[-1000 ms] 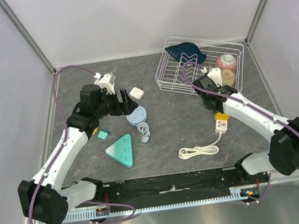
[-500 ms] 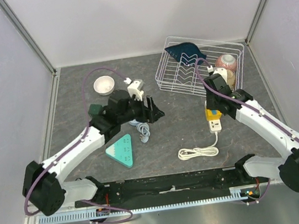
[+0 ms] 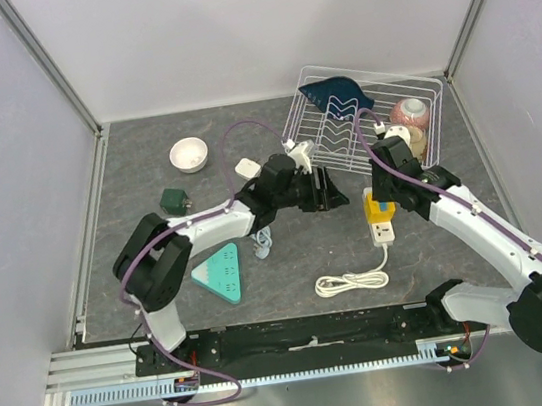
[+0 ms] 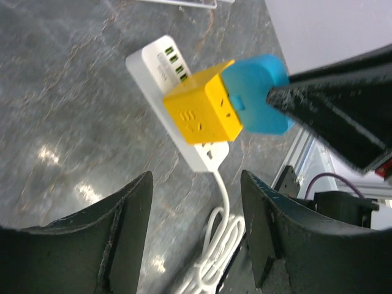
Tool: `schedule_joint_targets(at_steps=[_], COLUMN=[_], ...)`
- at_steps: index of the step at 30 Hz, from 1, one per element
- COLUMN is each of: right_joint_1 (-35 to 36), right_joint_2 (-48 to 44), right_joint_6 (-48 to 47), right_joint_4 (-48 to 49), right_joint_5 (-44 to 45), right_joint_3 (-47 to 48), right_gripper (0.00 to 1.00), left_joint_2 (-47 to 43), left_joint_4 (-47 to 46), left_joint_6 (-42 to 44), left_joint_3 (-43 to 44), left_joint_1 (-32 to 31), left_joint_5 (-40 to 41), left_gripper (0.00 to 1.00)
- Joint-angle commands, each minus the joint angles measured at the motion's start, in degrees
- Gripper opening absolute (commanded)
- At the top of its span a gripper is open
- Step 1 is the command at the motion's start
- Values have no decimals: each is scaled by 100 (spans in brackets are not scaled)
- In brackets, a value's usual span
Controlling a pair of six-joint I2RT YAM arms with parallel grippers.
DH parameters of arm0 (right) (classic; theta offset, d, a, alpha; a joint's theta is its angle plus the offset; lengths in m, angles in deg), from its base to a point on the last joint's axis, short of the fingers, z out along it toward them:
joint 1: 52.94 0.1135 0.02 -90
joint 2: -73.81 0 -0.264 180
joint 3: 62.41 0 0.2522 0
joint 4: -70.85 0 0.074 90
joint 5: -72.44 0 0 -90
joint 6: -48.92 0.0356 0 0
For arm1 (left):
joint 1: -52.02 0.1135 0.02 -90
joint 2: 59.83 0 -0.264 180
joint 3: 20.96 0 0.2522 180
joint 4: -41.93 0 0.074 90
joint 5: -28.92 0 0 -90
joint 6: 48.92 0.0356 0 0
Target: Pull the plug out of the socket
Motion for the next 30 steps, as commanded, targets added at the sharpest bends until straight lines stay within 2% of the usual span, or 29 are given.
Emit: schedule_joint_targets(at_steps=[1, 4, 9, 18, 24, 30], right_joint_1=[-57, -83, -118, -197, -250, -267], right_joint_2=[-45, 16, 113, 210, 60, -71], right_joint_6=[-103, -85, -76, -15, -6, -15], right_joint_4=[186, 55, -25, 194, 414, 441], right_joint_5=[165, 340, 490, 253, -63, -151], right_joint_3=[34, 8, -27, -308, -502, -590], right_gripper=[37, 45, 45, 30, 4, 0], left_joint_2=[450, 626, 890, 1320, 1593, 1786], left_joint_4=[-662, -768, -733, -698, -610, -610], left_joint_6=[-395, -466, -519, -686, -764, -826], left_joint_3=[640, 746, 1027, 1370, 1669, 1853], left_joint_1=[-67, -94, -147, -234, -322, -401], left_joint_5=[-179, -135, -161, -205, -231, -214], left_gripper=[65, 64, 64, 62, 60, 57])
